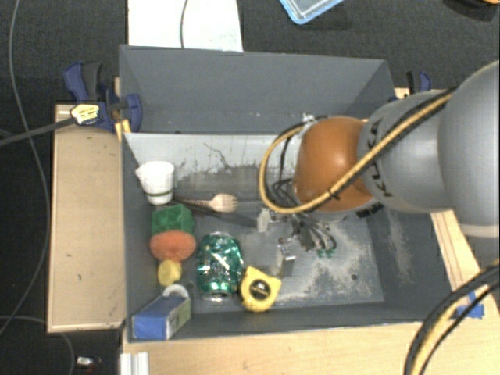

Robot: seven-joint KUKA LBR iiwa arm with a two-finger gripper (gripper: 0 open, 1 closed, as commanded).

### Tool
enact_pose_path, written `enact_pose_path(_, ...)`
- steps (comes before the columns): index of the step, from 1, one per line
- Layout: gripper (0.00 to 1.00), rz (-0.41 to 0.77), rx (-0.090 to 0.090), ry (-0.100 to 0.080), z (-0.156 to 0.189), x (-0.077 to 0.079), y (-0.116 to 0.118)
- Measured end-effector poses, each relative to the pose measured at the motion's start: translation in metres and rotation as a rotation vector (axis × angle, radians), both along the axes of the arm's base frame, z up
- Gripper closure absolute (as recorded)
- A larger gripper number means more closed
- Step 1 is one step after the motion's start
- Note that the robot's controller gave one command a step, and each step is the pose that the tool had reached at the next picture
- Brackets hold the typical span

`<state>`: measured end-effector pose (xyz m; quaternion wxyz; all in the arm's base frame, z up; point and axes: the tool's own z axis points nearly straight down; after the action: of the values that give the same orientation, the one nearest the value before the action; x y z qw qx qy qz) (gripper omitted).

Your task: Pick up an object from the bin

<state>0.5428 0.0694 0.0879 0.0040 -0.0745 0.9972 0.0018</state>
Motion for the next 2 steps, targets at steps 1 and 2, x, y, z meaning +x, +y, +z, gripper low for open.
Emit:
enact_pose_path(1, 0.0, 0.135, -0.003, 0.0, 0.0344, 0.0074, -0.008)
enact_pose_path(2, 0.0, 0.312, -0.004, -0.005, 0.0285, 0.017, 0.0)
